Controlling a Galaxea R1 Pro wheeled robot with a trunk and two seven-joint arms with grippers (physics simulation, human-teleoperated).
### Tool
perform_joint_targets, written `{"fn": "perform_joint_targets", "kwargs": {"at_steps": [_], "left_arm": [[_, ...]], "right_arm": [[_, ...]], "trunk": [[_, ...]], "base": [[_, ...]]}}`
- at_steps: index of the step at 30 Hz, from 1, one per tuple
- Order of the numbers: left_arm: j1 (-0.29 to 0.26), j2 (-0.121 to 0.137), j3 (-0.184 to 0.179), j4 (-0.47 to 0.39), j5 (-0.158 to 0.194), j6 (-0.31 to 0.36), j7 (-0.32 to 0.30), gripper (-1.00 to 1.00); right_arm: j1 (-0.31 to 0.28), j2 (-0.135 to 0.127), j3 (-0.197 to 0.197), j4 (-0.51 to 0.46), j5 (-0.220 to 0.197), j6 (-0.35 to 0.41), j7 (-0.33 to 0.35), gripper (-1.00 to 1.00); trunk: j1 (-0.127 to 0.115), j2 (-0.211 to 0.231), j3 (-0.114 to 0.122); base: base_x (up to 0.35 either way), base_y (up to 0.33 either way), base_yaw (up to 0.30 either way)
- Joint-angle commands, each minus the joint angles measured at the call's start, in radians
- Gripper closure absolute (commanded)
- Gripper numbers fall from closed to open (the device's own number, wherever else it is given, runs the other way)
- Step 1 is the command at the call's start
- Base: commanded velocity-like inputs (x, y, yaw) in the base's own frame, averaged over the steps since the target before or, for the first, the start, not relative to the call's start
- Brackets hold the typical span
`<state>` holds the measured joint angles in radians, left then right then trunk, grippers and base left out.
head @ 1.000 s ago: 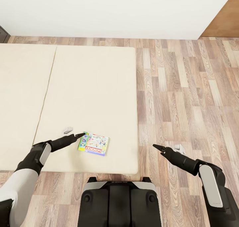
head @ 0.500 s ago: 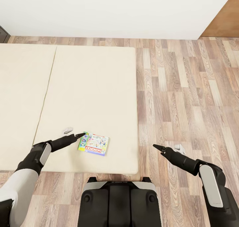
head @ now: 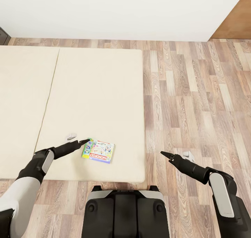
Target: Put all the toys in the child's room - the three board games (two on the bed and one on the table), the two jigsaw puzzles on the table, and the tennis ball on the table - inside the toy box on the table in the child's room.
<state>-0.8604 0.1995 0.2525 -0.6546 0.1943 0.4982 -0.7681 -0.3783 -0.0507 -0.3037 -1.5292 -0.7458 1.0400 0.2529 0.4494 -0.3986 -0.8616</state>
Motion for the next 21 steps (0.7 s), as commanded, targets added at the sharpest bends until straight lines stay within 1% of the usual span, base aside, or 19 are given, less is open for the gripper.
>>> {"fn": "perform_joint_targets", "kwargs": {"at_steps": [1, 9, 21], "left_arm": [[0.000, 0.000, 0.000, 0.001, 0.005, 0.006, -0.002, -1.00], [0.000, 0.000, -0.027, 0.003, 0.005, 0.002, -0.001, -1.00], [0.000, -0.004, -0.033, 0.006, 0.005, 0.002, 0.002, -1.00]], "right_arm": [[-0.001, 0.000, -0.002, 0.000, 0.009, 0.005, 0.010, -1.00], [-0.001, -0.002, -0.002, 0.000, 0.009, 0.005, 0.010, -1.00], [-0.001, -0.008, -0.002, 0.001, 0.010, 0.005, 0.010, -1.00]], "trunk": [[0.001, -0.001, -0.001], [0.001, -0.001, -0.001], [0.001, -0.001, -0.001]], "base": [[0.000, 0.000, 0.000], [0.000, 0.000, 0.000], [0.000, 0.000, 0.000]]}}
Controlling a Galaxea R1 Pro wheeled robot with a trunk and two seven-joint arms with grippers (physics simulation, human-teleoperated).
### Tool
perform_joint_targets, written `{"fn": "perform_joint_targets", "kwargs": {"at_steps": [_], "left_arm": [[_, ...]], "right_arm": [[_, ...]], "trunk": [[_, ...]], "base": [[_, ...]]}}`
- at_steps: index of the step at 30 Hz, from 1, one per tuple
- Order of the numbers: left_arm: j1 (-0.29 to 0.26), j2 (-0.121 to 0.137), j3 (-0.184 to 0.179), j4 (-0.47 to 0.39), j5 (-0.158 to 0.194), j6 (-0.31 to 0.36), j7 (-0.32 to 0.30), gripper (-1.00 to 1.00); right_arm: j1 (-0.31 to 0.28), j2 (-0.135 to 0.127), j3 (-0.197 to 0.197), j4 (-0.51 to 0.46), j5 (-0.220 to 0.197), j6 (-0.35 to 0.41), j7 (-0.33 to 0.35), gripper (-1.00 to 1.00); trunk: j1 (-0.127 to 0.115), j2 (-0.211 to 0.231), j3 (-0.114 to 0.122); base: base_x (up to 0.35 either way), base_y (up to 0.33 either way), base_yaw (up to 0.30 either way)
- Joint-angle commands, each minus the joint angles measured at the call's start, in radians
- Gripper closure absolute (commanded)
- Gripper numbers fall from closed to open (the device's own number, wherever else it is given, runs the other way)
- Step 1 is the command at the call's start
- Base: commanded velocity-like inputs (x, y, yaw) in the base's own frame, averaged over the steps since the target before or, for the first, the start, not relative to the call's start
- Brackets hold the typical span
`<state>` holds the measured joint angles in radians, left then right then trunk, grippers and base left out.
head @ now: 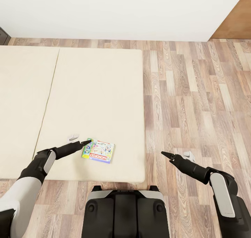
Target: Put all the toys in the child's room - the three board games (two on the bed and one on the table), the two jigsaw puzzles on the table, and the tennis ball on the table - inside the toy box on the table in the child's room.
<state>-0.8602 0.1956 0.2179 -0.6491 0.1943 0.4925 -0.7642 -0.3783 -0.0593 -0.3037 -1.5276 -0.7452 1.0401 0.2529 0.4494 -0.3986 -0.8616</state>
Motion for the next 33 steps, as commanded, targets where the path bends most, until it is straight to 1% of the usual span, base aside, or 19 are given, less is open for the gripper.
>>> {"fn": "perform_joint_targets", "kwargs": {"at_steps": [1, 12, 15, 18, 22, 24, 25, 26, 27, 28, 33], "left_arm": [[-0.001, 0.000, 0.002, 0.000, 0.005, 0.008, -0.002, -1.00], [0.000, -0.001, 0.001, 0.002, 0.005, 0.008, 0.000, -1.00], [-0.001, -0.004, -0.002, 0.006, 0.000, 0.009, 0.002, -1.00], [-0.001, -0.008, -0.018, 0.020, -0.017, 0.008, 0.030, -1.00], [-0.001, -0.013, -0.029, 0.030, -0.024, 0.001, 0.079, -1.00], [0.000, -0.018, -0.032, 0.033, -0.026, -0.006, 0.107, -1.00], [0.000, -0.019, -0.033, 0.034, -0.026, -0.007, 0.111, -1.00], [0.000, -0.022, -0.034, 0.034, -0.027, -0.007, 0.117, -1.00], [-0.001, -0.023, -0.035, 0.035, -0.027, -0.007, 0.120, -1.00], [-0.001, -0.025, -0.036, 0.035, -0.027, -0.007, 0.123, -1.00], [0.000, -0.028, -0.038, 0.035, -0.027, -0.007, 0.128, -1.00]], "right_arm": [[-0.001, 0.000, -0.002, 0.000, 0.010, 0.005, 0.010, -1.00], [-0.001, -0.002, -0.003, 0.000, 0.010, 0.004, 0.010, -1.00], [-0.001, -0.003, -0.004, 0.001, 0.010, 0.003, 0.010, -1.00], [-0.001, -0.005, -0.006, 0.001, 0.010, 0.001, 0.008, -1.00], [-0.001, -0.006, -0.009, 0.007, 0.010, 0.000, -0.006, -1.00], [-0.001, -0.006, -0.011, 0.014, 0.011, -0.001, -0.045, -1.00], [-0.001, -0.006, -0.011, 0.015, 0.011, -0.001, -0.058, -1.00], [-0.001, -0.007, -0.012, 0.016, 0.012, -0.001, -0.086, -1.00], [-0.001, -0.007, -0.011, 0.016, 0.012, -0.001, -0.100, -1.00], [-0.001, -0.006, -0.011, 0.017, 0.013, 0.000, -0.129, -1.00], [-0.001, -0.005, -0.011, 0.017, 0.012, 0.000, -0.199, -1.00]], "trunk": [[0.001, -0.001, -0.001], [0.001, -0.001, -0.001], [0.001, -0.001, -0.001], [0.001, -0.001, -0.001], [0.001, -0.001, -0.004], [0.001, -0.001, -0.007], [0.001, -0.001, -0.008], [0.001, -0.001, -0.009], [0.001, -0.001, -0.011], [0.001, -0.001, -0.012], [0.001, -0.001, -0.016]], "base": [[0.000, 0.000, 0.000], [0.000, 0.000, 0.000], [0.000, 0.000, 0.000], [0.000, 0.000, 0.000], [0.000, 0.000, 0.000], [0.000, 0.000, 0.017], [0.000, 0.000, 0.065], [0.000, 0.000, 0.110], [0.000, 0.000, 0.126], [0.000, 0.000, 0.149], [0.000, 0.000, 0.093]]}}
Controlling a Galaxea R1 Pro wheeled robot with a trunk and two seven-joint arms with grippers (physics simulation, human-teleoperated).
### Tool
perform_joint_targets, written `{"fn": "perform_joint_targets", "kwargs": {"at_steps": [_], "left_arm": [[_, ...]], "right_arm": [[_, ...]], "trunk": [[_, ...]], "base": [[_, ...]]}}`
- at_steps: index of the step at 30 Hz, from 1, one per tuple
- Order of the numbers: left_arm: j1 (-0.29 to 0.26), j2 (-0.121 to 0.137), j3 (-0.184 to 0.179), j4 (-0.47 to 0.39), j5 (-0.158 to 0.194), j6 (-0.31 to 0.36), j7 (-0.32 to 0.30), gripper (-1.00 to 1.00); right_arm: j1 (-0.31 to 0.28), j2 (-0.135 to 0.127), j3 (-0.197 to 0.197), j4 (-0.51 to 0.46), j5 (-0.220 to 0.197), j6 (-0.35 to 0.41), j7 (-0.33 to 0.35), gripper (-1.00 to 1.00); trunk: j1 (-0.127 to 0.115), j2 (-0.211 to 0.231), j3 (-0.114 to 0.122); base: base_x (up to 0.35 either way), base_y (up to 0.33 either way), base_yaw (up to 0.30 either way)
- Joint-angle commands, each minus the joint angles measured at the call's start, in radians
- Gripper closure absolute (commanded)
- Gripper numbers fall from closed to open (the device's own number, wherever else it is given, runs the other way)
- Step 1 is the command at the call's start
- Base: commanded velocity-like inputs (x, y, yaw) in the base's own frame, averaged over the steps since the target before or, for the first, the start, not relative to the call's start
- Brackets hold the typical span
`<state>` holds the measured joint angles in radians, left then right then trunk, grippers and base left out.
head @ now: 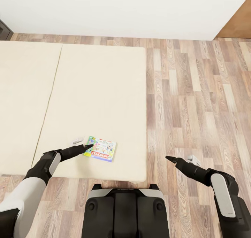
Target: Put all the toys in the child's room - the three board games (two on the bed and one on the table), the two jigsaw puzzles on the table, and the tennis ball on the table - inside the toy box on the table in the child's room.
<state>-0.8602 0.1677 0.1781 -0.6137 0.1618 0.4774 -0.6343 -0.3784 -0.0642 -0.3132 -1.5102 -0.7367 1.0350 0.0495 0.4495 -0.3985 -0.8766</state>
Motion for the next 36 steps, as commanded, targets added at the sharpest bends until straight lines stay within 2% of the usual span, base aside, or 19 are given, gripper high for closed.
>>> {"fn": "perform_joint_targets", "kwargs": {"at_steps": [1, 24, 36], "left_arm": [[0.000, -0.001, 0.002, 0.000, 0.005, 0.008, -0.002, -1.00], [-0.001, -0.005, 0.001, 0.000, 0.008, 0.000, -0.013, -1.00], [-0.001, -0.005, 0.001, -0.001, 0.008, 0.000, -0.019, -1.00]], "right_arm": [[0.000, 0.000, -0.001, -0.001, 0.004, 0.005, 0.000, -1.00], [0.000, 0.001, -0.001, -0.001, 0.002, 0.007, -0.016, -1.00], [0.000, 0.001, 0.000, 0.001, 0.002, 0.008, -0.015, -1.00]], "trunk": [[0.001, -0.002, -0.001], [0.001, -0.002, -0.011], [0.001, -0.002, -0.011]], "base": [[0.000, 0.000, 0.034], [0.000, 0.000, 0.004], [0.000, -0.089, 0.000]]}}
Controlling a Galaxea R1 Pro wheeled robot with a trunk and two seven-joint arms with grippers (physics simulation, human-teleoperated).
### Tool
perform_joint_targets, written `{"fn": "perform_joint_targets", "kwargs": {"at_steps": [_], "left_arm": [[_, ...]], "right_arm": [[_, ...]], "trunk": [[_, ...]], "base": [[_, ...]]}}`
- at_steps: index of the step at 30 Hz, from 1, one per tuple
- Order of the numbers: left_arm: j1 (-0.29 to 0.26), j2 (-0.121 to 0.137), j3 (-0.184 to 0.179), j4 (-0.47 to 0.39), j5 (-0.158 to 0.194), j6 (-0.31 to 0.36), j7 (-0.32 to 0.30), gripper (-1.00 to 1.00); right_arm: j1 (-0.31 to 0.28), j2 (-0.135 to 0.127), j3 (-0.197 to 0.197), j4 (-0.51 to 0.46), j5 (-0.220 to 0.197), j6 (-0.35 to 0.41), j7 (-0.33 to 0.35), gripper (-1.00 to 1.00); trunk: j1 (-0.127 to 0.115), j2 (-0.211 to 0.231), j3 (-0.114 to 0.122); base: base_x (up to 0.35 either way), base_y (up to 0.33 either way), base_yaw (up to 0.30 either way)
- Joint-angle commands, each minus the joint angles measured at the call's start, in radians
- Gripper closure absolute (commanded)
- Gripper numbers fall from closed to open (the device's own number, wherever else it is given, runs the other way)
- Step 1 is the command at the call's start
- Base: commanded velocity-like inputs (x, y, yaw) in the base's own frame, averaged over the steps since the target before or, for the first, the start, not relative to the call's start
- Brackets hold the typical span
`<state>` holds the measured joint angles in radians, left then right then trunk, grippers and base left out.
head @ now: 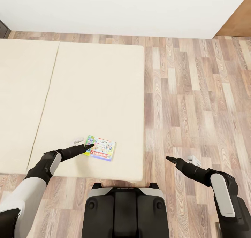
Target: Put all the toys in the child's room - the three board games (two on the bed and one on the table), the two jigsaw puzzles on the table, and the tennis ball on the table - inside the toy box on the table in the child's room.
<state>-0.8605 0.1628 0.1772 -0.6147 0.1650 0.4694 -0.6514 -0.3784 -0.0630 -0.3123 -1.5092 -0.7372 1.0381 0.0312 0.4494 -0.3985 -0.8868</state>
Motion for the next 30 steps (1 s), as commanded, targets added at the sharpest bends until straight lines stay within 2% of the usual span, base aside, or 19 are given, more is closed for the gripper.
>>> {"fn": "perform_joint_targets", "kwargs": {"at_steps": [1, 13, 30], "left_arm": [[0.000, 0.000, 0.002, 0.000, 0.005, 0.008, -0.002, -1.00], [0.000, 0.000, 0.002, 0.000, 0.005, 0.008, -0.003, -1.00], [0.000, 0.000, 0.001, 0.000, 0.005, 0.008, -0.003, -1.00]], "right_arm": [[-0.001, 0.000, -0.002, 0.000, 0.002, 0.005, 0.003, -1.00], [-0.001, 0.000, 0.000, 0.000, 0.003, 0.005, 0.004, -1.00], [-0.001, 0.006, -0.001, 0.000, 0.003, 0.002, 0.003, -1.00]], "trunk": [[0.001, -0.002, -0.001], [0.001, -0.002, -0.001], [0.001, -0.002, -0.001]], "base": [[0.000, -0.134, 0.000], [0.000, -0.213, 0.000], [-0.017, -0.097, 0.000]]}}
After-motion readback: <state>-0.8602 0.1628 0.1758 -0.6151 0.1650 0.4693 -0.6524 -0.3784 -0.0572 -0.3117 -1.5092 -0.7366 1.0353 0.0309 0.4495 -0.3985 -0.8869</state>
